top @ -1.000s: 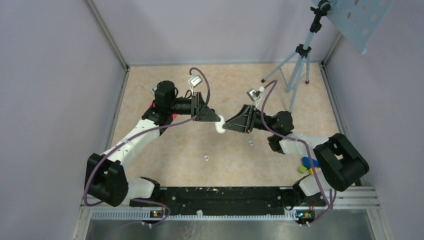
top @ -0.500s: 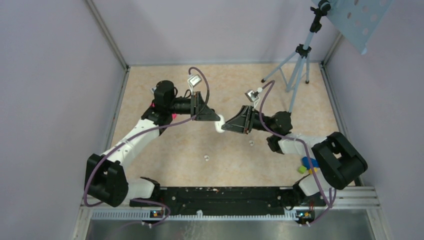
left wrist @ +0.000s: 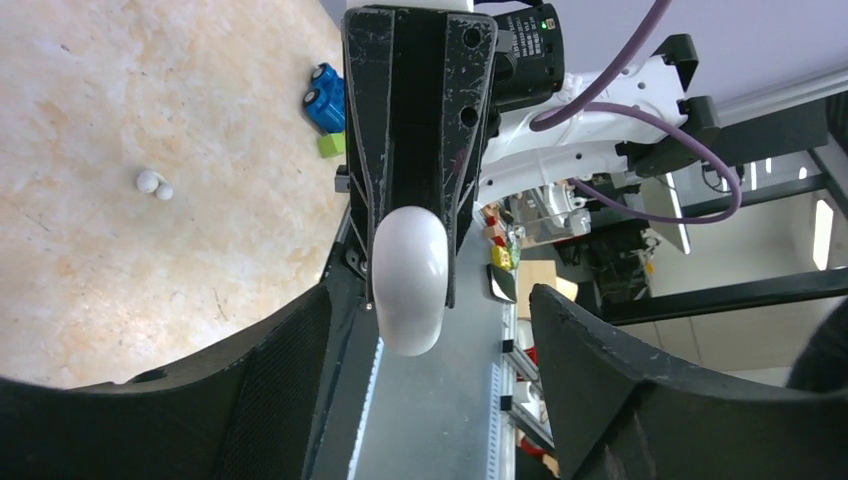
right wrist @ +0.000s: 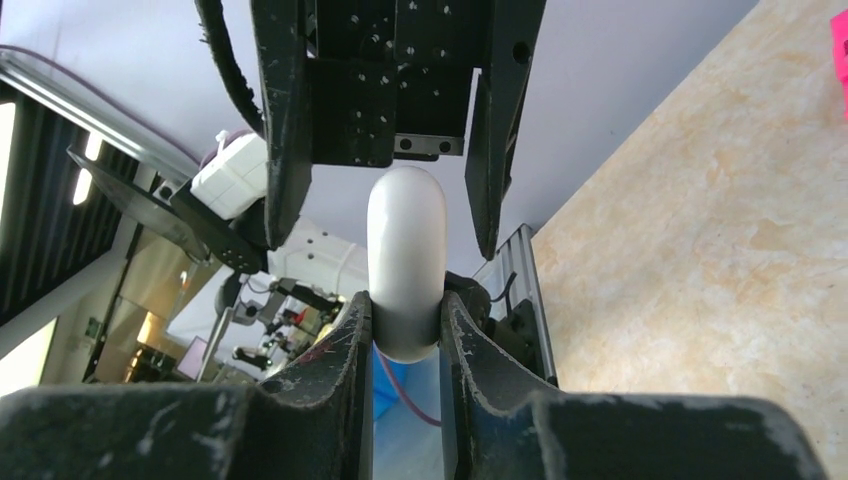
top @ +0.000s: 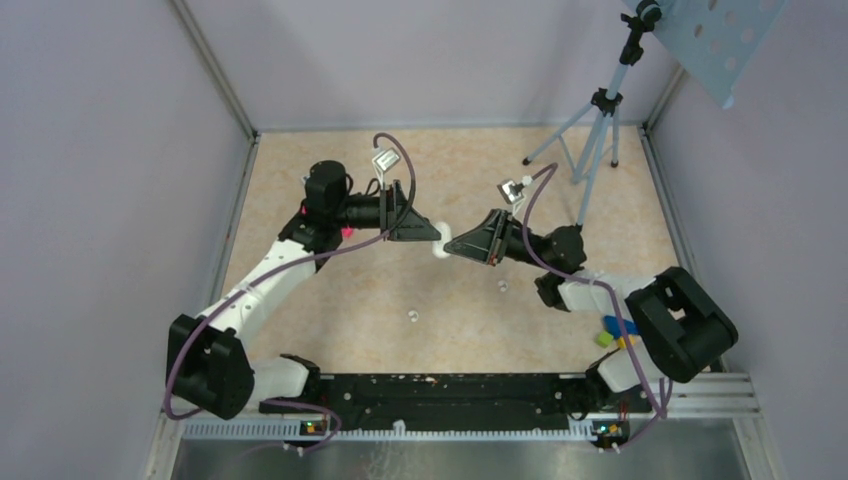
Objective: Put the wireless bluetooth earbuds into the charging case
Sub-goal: Pass from the right arm to the left, then open the charging case to the charging case.
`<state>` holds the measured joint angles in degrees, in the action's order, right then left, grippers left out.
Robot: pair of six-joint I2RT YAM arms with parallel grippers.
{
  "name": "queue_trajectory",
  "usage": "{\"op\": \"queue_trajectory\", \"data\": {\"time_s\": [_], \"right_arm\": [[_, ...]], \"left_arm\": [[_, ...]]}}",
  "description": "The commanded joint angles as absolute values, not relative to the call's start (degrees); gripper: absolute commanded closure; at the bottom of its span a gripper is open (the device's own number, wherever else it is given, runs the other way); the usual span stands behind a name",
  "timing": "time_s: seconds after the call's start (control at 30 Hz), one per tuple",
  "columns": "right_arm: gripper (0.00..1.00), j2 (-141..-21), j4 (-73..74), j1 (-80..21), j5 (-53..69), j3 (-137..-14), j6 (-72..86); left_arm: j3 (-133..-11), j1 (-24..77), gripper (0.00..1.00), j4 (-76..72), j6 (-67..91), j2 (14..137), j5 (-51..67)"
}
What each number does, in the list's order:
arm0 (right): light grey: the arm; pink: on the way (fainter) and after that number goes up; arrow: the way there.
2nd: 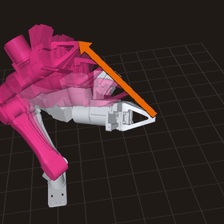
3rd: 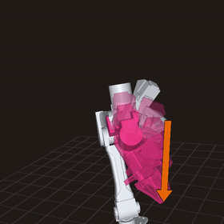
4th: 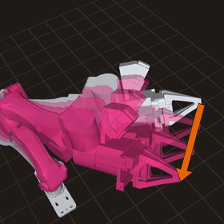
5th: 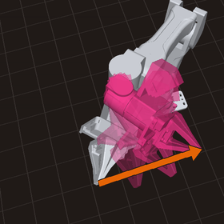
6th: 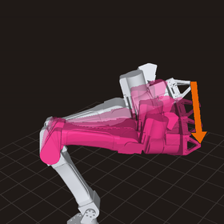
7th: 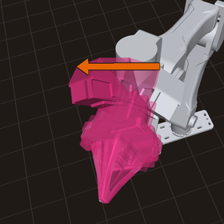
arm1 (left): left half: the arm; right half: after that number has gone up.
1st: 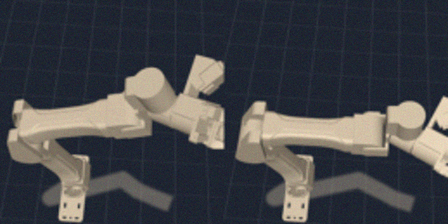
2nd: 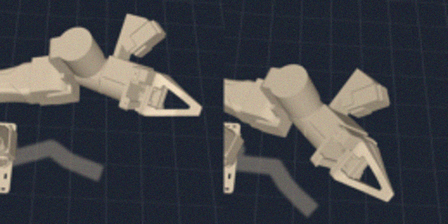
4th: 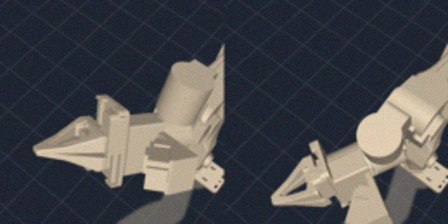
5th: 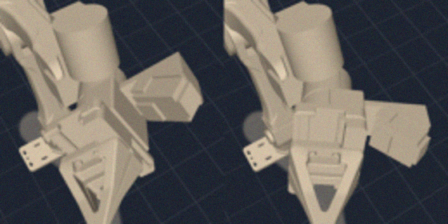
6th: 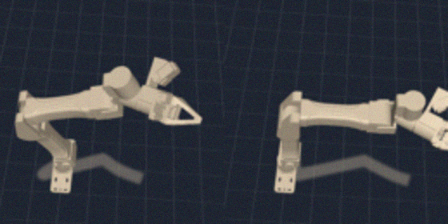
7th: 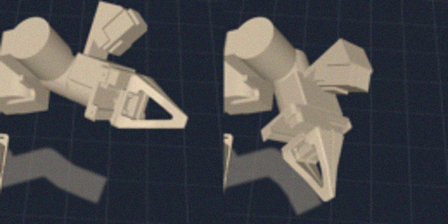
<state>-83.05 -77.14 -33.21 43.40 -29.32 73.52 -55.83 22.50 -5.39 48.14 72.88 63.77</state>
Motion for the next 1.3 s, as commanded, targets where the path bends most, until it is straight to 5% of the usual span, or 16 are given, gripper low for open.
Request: {"op": "queue_trajectory", "data": {"time_s": [0.0, 0.23, 0.47, 0.7, 0.83, 1.0, 1.27], "right_arm": [[1.00, -80.7, -80.1, -33.5, 40.9, -29.1, 72.0], [1.00, -80.9, -78.9, -33.8, 42.2, -30.0, 71.5], [1.00, -80.9, -77.6, -34.5, 41.8, -30.4, 70.5], [1.00, -80.4, -77.6, -34.5, 41.5, -30.2, 70.9], [0.74, -81.2, -83.4, -32.8, 40.4, -27.4, 75.7], [0.73, -84.4, -91.1, -31.6, 40.5, -25.1, 80.0], [0.58, -83.2, -90.8, -31.6, 40.4, -24.9, 79.5]], "left_arm": [[-52.9, 22.8, 0.26, -11.2, 51.0, 71.0, 64.0], [-52.9, 24.0, 0.32, -11.9, 50.9, 71.3, 63.4], [-53.1, 24.7, 0.50, -14.2, 52.5, 71.6, 63.2], [-53.3, 24.9, 1.00, -13.6, 52.0, 71.6, 63.4], [-53.5, 24.8, 1.00, -12.2, 50.8, 71.1, 63.9], [-53.8, 24.7, 1.00, -13.1, 51.3, 70.8, 64.4], [-54.2, 24.5, 1.00, -12.1, 50.3, 70.7, 64.1]]}}
